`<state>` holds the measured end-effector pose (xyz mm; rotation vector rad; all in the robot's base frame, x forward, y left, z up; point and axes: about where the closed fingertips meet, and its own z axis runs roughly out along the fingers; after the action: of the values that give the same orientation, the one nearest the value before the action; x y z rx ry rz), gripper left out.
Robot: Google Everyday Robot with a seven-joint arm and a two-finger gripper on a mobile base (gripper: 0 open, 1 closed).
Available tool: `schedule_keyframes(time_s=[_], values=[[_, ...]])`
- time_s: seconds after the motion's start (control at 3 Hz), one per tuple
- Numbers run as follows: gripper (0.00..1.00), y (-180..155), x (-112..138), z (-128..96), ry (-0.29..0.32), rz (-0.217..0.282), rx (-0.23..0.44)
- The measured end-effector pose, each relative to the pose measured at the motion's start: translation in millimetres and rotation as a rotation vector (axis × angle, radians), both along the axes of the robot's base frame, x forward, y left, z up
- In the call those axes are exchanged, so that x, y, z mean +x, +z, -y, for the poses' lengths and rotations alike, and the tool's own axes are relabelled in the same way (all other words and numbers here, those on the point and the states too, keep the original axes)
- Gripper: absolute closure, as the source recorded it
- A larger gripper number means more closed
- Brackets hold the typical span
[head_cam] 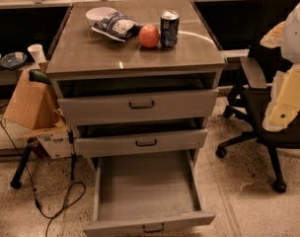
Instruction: Place blue chip bag into bottom drawer
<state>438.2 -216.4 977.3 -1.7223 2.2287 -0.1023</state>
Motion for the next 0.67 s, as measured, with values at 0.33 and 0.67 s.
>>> schedule_keyframes(time_s=[0.33,0.67], values=[[0.00,0.0,0.0,0.0,0.000,0.000,0.000],[0.00,3.3,0.9,-2.0,-0.005,0.014,0.042]])
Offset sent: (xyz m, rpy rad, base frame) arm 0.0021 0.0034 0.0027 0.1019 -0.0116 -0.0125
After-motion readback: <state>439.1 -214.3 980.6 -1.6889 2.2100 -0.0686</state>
